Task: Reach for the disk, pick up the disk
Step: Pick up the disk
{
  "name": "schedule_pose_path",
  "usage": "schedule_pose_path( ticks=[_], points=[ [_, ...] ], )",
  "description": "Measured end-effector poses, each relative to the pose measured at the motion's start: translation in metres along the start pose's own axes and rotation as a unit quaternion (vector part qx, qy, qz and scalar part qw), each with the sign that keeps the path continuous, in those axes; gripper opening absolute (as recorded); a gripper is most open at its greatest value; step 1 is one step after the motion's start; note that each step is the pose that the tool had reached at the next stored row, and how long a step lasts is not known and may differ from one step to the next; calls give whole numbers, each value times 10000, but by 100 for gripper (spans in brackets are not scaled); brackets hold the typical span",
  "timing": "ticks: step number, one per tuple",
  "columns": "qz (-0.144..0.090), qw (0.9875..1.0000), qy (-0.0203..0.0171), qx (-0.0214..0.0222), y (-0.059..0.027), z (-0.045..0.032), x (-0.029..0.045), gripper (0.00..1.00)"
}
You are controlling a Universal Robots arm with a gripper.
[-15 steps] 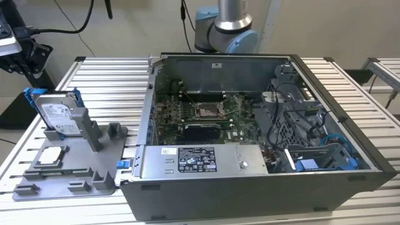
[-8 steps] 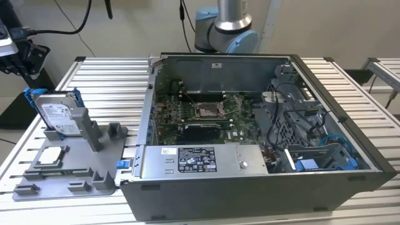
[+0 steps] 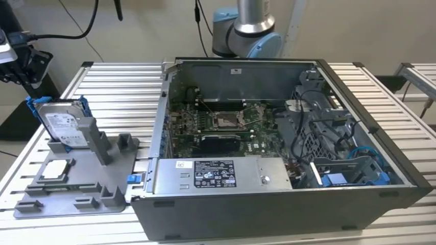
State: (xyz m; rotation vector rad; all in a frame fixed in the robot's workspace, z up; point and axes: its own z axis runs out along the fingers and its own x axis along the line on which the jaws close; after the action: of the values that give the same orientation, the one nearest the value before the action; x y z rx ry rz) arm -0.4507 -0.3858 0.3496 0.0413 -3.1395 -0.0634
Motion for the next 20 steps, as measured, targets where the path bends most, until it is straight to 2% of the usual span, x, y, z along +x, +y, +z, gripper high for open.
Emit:
schedule_pose_path(
  ticks=[13,20],
  points=[
    [-21,10000,1,-2,0,0,0,0],
    [-344,9994,14,-2,0,0,0,0]
  ],
)
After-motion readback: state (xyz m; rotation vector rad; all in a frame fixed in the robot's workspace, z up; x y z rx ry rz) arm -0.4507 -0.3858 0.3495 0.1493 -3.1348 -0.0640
